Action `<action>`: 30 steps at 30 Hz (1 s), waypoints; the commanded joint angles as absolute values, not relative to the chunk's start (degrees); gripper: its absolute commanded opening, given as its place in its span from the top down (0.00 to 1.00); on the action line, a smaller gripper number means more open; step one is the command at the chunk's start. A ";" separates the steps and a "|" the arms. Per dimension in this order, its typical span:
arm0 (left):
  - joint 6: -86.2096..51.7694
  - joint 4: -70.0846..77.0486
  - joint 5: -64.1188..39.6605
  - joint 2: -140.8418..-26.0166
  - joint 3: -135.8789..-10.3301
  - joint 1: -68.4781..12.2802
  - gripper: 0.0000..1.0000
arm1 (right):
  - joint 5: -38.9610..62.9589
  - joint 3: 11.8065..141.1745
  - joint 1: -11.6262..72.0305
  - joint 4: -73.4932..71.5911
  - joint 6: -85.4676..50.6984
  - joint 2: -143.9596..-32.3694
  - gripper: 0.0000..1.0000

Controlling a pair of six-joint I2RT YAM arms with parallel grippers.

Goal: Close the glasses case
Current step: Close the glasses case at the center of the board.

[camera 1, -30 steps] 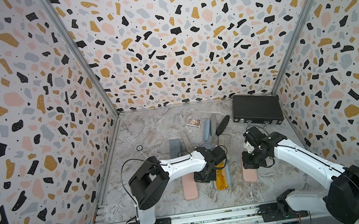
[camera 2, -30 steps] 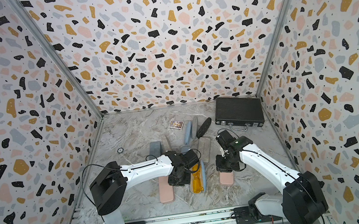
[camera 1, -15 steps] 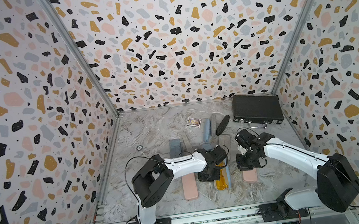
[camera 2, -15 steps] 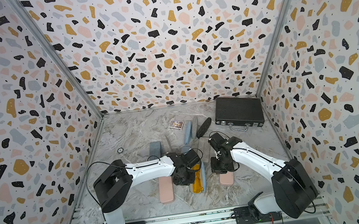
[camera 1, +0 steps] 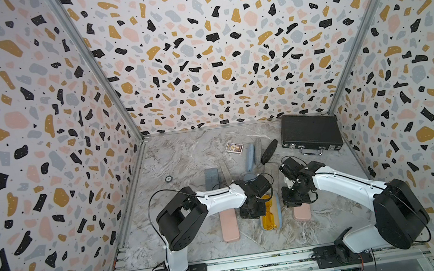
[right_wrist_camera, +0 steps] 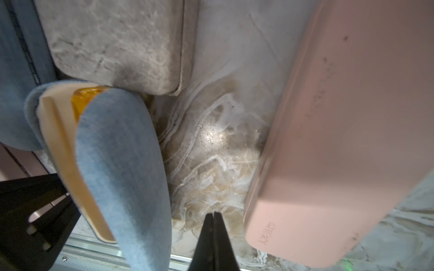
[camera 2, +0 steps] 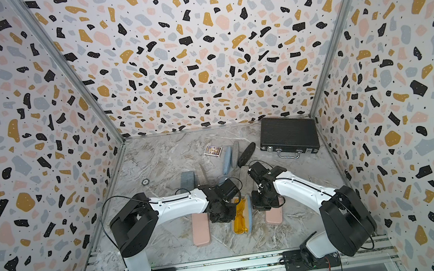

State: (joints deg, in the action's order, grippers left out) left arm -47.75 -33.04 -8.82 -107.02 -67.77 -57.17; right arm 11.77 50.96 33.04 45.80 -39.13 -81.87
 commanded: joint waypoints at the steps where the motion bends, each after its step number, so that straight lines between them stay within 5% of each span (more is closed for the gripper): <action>1: -47.33 -32.41 -9.49 -105.49 -67.50 -57.05 1.00 | 10.97 52.82 33.86 45.69 -40.42 -82.64 1.00; 30: -48.20 -33.71 -10.90 -105.42 -73.81 -60.11 1.00 | 11.11 55.94 40.51 41.94 -44.79 -86.92 1.00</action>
State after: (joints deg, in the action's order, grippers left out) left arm -47.88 -36.73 -9.56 -105.38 -70.94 -58.96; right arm 9.26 53.01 39.31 44.34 -43.16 -87.02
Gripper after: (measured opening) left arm 0.047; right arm 0.041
